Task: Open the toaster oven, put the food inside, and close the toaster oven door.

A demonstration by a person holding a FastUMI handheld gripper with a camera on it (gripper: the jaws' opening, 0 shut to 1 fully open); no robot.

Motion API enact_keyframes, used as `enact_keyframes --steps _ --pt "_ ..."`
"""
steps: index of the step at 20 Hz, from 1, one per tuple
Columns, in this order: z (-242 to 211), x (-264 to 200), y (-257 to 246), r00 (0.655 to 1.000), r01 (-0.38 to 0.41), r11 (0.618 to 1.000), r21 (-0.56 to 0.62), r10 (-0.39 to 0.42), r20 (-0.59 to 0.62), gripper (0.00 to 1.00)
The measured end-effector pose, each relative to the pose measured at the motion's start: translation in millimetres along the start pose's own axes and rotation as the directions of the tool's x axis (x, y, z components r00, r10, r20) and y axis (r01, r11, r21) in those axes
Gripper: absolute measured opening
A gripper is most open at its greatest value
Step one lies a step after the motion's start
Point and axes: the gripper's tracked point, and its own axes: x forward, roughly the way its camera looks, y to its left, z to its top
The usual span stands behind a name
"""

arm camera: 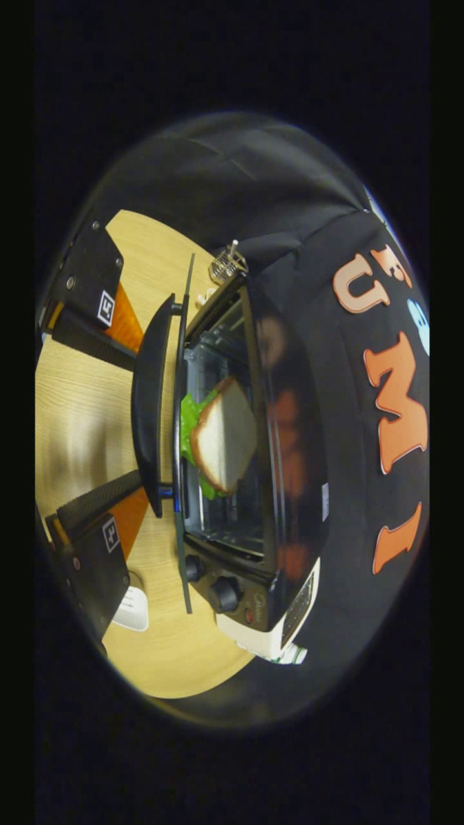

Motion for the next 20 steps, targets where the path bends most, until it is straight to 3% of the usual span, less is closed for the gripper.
enact_keyframes --steps 7,11,14,20 --pt "58 -7 -1 0.994 0.003 1.000 0.011 -0.005 0.113 0.91" --pt "78 -46 0 0.978 -0.004 1.000 -0.014 0.007 0.208 0.91" --pt "119 -93 -3 0.937 0.012 0.997 -0.081 0.017 0.350 0.93" --pt "201 -201 -15 0.799 0.098 0.984 -0.149 0.011 0.601 0.98"
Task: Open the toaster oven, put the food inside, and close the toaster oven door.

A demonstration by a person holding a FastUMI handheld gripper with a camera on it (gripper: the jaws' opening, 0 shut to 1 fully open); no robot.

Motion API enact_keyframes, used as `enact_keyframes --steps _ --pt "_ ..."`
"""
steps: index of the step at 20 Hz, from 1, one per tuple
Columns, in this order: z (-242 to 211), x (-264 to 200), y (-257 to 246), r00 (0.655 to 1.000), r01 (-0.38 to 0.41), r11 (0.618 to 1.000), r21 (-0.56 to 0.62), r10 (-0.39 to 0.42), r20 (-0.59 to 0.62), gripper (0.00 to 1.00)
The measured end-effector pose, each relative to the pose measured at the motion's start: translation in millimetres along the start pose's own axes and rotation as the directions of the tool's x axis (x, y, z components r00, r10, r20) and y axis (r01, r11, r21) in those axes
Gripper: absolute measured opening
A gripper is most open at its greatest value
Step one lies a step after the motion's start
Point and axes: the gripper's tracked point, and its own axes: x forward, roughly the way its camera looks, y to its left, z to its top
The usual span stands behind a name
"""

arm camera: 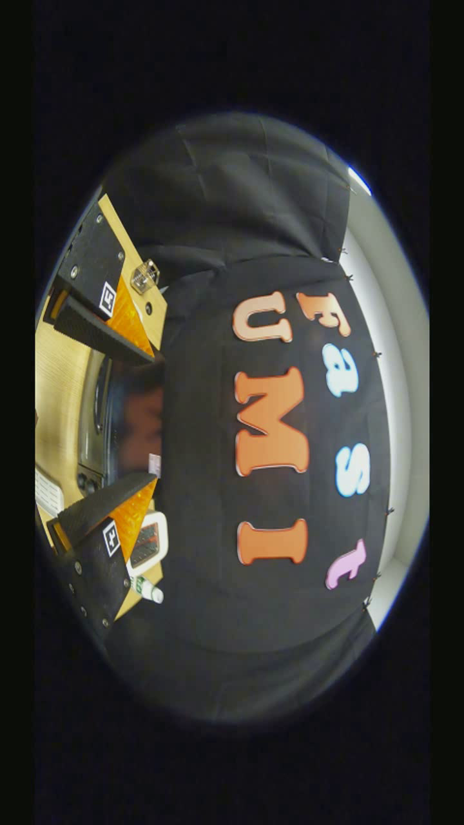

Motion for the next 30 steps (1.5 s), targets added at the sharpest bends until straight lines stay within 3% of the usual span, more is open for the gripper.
enact_keyframes --steps 6,12,22,30 --pt "82 -25 -26 0.988 0.042 0.999 -0.011 -0.040 0.147 0.98" --pt "130 -46 -50 0.970 0.083 0.997 0.010 -0.083 0.230 0.98" --pt "152 -61 -71 0.944 0.117 0.993 0.034 -0.122 0.308 0.98" --pt "149 -58 -69 0.946 0.108 0.994 0.033 -0.113 0.303 0.98"
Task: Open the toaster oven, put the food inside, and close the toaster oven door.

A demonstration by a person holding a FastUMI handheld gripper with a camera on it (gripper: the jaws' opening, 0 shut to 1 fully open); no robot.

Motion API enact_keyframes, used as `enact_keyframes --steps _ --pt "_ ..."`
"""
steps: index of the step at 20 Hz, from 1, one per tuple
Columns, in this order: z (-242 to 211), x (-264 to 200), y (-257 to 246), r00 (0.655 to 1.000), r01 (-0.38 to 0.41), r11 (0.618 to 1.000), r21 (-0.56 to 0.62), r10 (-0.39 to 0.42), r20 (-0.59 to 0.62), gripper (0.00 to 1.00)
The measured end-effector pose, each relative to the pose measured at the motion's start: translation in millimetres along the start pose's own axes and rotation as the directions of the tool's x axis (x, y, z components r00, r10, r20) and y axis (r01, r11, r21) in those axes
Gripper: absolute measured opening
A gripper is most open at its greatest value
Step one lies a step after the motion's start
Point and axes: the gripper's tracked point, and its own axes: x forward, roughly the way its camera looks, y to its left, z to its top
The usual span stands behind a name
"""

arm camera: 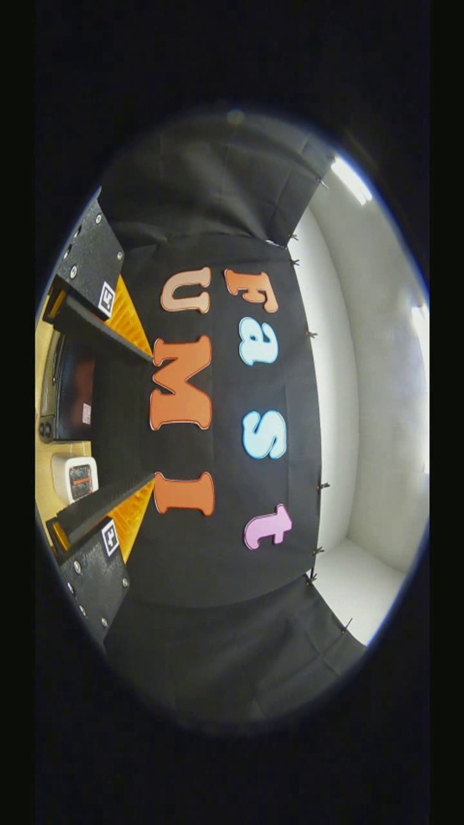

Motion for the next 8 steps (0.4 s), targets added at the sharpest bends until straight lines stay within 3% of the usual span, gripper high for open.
enact_keyframes --steps 8 --pt "2.4 -0.5 -0.7 1.000 -0.003 1.000 -0.001 0.003 0.015 0.98"
